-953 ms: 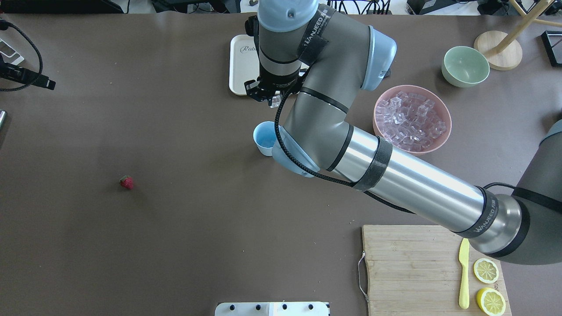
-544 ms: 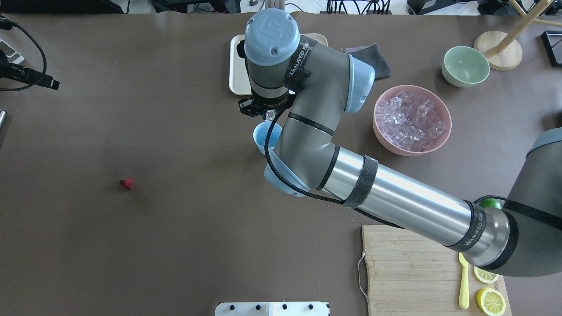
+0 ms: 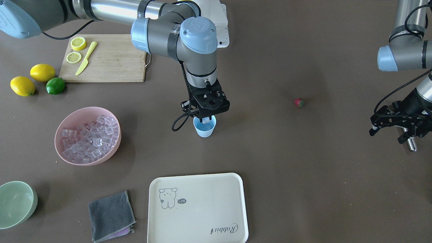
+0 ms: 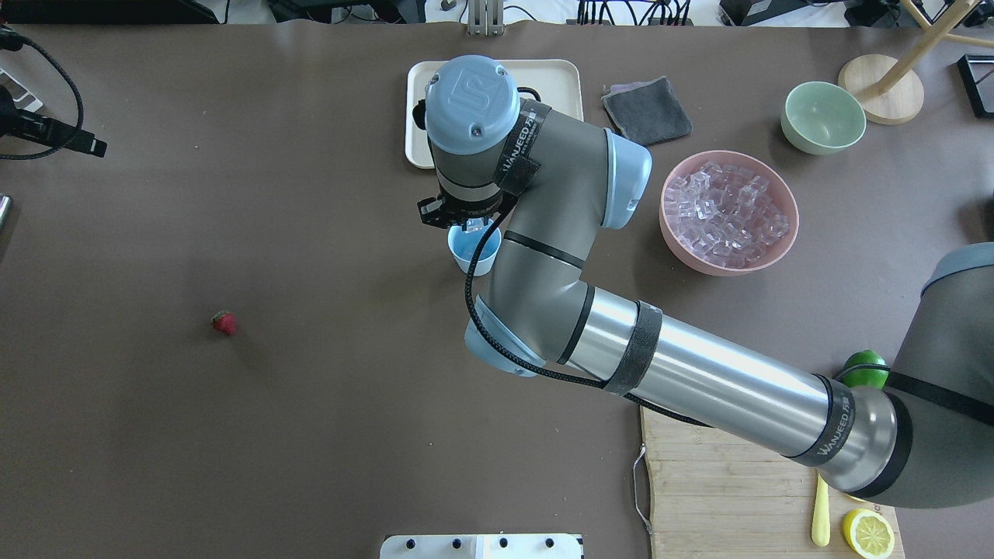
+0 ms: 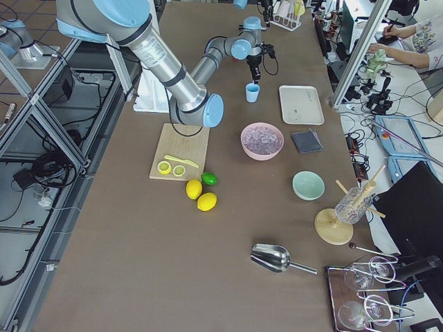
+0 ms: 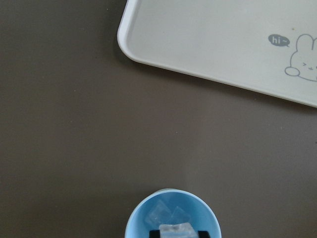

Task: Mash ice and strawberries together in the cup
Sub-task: 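Release the ice cube into the blue cup with the right gripper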

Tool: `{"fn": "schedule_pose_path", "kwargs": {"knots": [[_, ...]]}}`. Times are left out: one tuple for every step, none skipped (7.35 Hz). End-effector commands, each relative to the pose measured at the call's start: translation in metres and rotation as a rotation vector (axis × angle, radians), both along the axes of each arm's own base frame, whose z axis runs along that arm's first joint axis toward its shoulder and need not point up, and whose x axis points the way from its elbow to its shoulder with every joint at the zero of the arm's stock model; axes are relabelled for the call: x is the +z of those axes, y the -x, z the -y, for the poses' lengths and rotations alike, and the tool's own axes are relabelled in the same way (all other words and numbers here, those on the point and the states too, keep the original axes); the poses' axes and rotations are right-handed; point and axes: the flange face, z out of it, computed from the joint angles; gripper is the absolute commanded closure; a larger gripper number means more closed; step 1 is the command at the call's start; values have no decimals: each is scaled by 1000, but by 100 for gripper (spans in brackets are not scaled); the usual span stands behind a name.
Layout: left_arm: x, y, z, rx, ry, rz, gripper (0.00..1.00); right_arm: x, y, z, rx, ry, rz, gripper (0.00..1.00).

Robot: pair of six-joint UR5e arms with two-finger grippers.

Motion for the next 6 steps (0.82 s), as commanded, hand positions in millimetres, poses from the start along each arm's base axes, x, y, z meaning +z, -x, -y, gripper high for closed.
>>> {"fn": "schedule_pose_path", "kwargs": {"knots": [[-6, 1, -3, -7, -1, -8, 2, 6, 9, -8, 19, -20, -20, 39], [-6, 1, -3, -8, -2, -9, 2, 7, 10, -9, 25, -22, -24, 15], [-16, 1, -3, -11, -5, -20, 2, 3, 6, -5, 23, -33, -21, 8], [-42, 1, -10, -52, 25, -57, 2, 3, -16, 18, 39, -36, -20, 5], [-67, -26, -35, -41, 49, -106, 2, 6, -58, 48, 11, -10, 15, 5], [-84, -72, -64, -46, 65, -113, 2, 20, -112, 81, 7, 25, 44, 5]]}}
